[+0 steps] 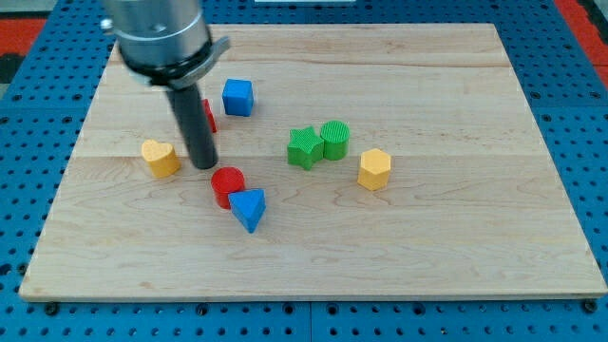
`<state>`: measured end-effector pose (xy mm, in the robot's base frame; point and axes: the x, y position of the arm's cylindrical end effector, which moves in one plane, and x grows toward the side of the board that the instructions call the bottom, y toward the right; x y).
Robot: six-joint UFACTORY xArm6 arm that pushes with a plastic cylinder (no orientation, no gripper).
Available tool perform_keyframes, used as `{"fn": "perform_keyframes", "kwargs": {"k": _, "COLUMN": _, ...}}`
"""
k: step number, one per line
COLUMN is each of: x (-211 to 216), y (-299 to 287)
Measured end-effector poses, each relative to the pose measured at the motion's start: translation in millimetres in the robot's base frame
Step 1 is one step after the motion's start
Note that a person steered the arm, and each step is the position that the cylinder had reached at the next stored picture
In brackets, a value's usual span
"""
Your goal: Put the heart to the bottom left side
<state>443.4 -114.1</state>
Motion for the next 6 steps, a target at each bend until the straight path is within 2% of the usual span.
{"fn": "perform_keyframes", "kwargs": {"k": 1, "x": -5.1, "y": -38.1}}
{"fn": "perform_keyframes", "kwargs": {"k": 2, "x": -7.7, "y": -52.4}}
{"fn": "perform_keyframes", "kwargs": {"k": 3, "x": 16.4, "y": -91.3}}
{"fn": "perform_keyframes", "kwargs": {"k": 4, "x": 42.5, "y": -103.2}}
{"fn": "perform_keyframes", "kwargs": {"k": 5, "x": 44.1, "y": -103.2}}
{"fn": "perform_keyframes", "kwargs": {"k": 6, "x": 19.5, "y": -112.2}}
